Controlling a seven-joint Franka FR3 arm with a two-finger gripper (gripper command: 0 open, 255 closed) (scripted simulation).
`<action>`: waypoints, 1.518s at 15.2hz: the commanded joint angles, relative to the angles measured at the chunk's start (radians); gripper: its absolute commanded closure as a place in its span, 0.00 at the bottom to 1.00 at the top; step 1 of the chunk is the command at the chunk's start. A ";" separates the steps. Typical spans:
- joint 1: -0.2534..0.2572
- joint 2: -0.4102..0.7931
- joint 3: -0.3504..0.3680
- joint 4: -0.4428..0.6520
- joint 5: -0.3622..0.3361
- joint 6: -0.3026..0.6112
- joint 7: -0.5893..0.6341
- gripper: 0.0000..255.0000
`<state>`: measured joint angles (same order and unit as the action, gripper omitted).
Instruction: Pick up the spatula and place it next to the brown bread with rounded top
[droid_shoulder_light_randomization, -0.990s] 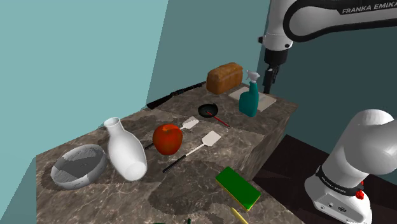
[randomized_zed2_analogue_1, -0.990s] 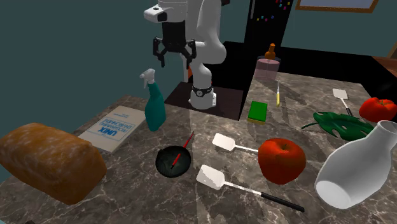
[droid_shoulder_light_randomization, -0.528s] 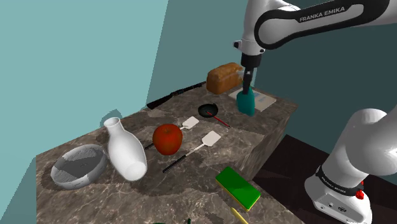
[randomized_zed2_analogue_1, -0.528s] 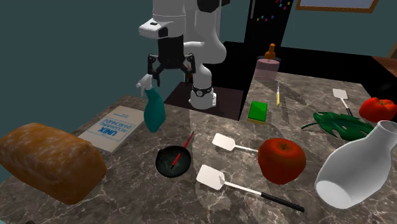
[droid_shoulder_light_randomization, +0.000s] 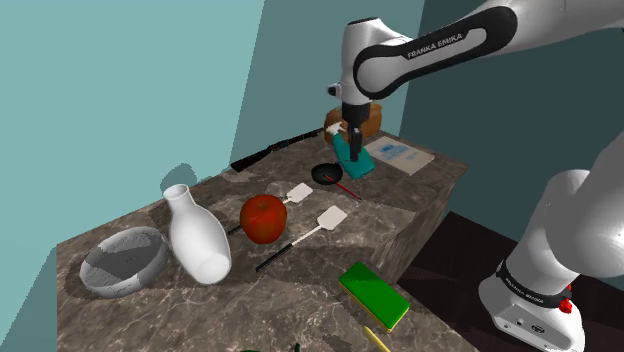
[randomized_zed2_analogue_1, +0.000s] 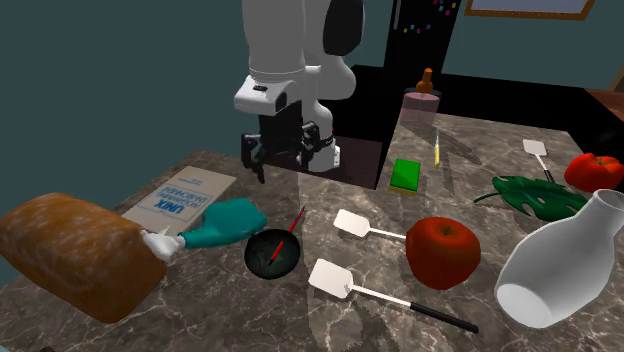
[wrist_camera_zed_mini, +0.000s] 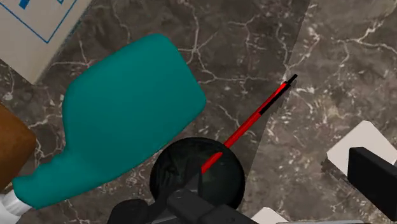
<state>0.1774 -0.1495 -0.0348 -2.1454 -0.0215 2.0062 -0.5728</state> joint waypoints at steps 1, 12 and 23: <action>0.015 0.066 0.007 0.053 0.011 0.010 -0.053 0.00; 0.086 0.391 0.087 0.341 0.039 0.062 -0.292 0.00; 0.155 0.637 0.169 0.582 0.015 0.074 -0.451 0.00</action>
<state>0.3307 0.4811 0.1321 -1.5620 -0.0057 2.0734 -1.0190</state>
